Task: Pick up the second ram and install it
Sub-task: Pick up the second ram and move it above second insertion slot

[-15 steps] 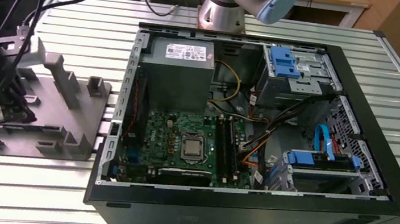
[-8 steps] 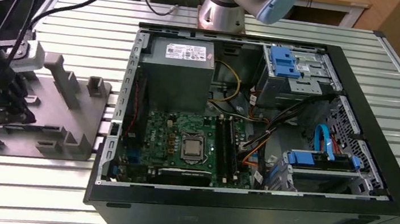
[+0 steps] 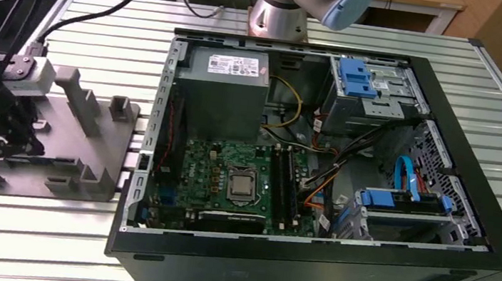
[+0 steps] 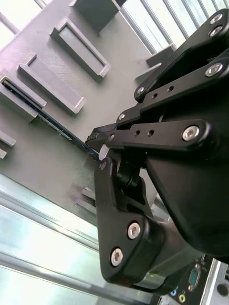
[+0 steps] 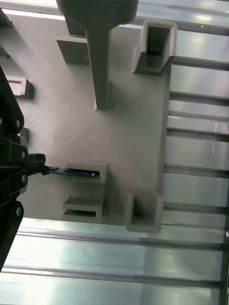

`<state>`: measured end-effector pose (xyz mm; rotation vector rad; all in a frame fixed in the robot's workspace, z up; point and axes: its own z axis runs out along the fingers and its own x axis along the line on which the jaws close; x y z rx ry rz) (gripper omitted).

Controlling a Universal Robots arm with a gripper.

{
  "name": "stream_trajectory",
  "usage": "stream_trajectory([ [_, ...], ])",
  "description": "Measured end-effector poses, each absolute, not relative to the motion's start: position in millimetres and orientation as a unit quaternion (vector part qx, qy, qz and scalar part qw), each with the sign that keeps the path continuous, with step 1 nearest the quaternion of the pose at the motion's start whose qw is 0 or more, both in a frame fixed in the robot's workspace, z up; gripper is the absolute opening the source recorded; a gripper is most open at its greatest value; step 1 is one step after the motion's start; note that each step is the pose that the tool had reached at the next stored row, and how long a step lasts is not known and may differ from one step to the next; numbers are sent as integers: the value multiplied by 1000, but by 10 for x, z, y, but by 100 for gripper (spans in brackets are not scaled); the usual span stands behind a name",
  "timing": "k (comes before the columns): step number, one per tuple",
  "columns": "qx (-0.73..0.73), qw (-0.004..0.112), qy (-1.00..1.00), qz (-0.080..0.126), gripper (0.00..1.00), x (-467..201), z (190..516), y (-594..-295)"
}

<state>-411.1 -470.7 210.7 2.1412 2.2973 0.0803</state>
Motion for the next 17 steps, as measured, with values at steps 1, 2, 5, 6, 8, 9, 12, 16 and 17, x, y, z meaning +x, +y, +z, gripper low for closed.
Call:
stream_trajectory([
  [1, 687, 0, 727, 25, 10, -4111, 2107, -4707],
  [2, 690, 1, 724, 25, 10, -4112, 2106, -4707],
  [5, 697, 2, 716, 24, 10, -4123, 2103, -4706],
  [6, 700, 2, 714, 24, 10, -4124, 2103, -4707],
  [8, 703, 2, 710, 24, 10, -4124, 2103, -4707],
  [9, 703, 2, 710, 24, 10, -4124, 2104, -4707],
  [12, 704, 2, 710, 24, 10, -4125, 2104, -4707],
  [16, 704, 2, 709, 24, 16, -4125, 2104, -4707],
  [17, 705, 2, 709, 24, 23, -4125, 2104, -4707],
])
